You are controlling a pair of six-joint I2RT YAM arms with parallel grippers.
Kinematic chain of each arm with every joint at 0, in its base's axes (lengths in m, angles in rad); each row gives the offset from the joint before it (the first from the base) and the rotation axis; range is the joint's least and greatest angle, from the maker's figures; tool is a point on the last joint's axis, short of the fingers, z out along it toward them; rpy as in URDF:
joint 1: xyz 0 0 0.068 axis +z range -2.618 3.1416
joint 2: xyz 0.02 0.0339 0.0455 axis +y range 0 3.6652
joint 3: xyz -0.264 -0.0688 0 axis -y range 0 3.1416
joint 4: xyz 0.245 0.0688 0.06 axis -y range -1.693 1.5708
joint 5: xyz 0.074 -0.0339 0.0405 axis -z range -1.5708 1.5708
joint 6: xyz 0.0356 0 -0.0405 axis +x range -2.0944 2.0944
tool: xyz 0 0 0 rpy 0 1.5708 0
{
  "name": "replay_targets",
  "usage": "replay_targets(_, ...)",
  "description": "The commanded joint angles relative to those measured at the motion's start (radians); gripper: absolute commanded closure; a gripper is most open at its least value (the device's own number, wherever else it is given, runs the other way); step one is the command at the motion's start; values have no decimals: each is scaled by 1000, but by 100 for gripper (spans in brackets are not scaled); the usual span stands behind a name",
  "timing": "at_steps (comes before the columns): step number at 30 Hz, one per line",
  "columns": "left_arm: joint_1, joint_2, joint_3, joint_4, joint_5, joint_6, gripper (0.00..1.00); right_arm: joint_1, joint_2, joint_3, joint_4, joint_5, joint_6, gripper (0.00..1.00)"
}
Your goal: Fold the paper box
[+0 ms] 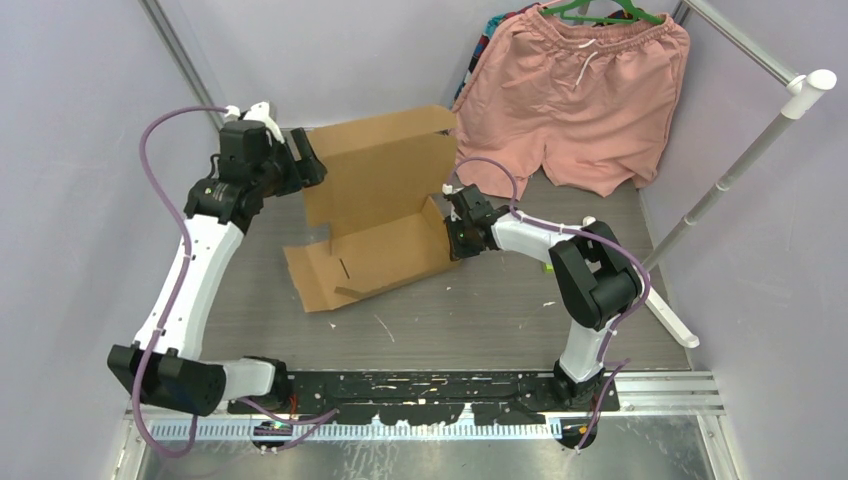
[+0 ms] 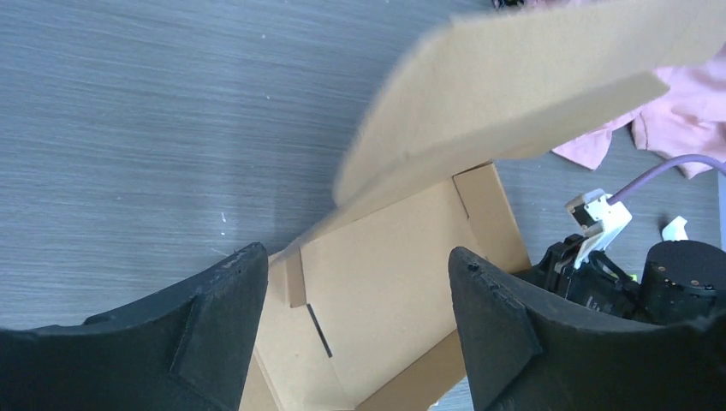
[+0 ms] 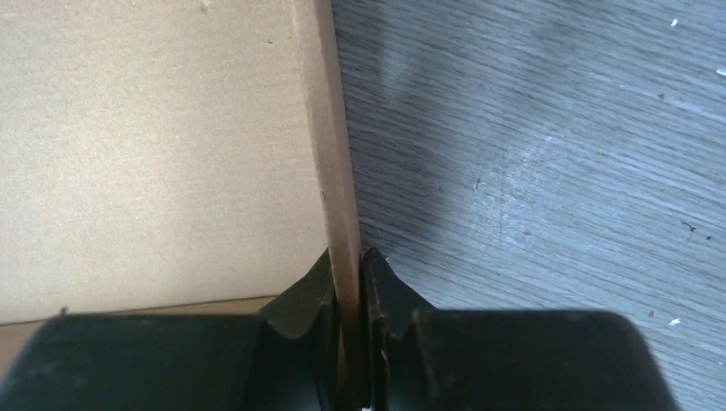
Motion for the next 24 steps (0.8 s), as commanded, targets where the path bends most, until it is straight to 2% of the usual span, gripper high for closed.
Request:
replay_targets(1,65,-47,35,31,12,-34,22,1,-30,-23,-37,26,-26,81)
replay_targets(5,133,3,31,17,32,-57,22,2,-38,-31,-39,31,-33,81)
replay_targets(11,237,54,-69,82,48,-108,21,4,-45,-40,-37,33,-38,81)
replay_targets(15,245,103,-114,106,65,-121,21,9,-42,-36,-38,36,-38,81)
replay_targets(18,249,74,-201,175,39,-143,21,12,-43,-40,-39,42,-37,81)
replay_targets(21,250,106,-203,167,76,-151,22,14,-44,-47,-31,44,-34,81)
replay_targets(23,251,70,-244,185,71,-164,23,14,-39,-45,-32,45,-32,81)
replay_targets(24,251,39,-285,249,70,-177,23,17,-37,-46,-33,45,-32,81)
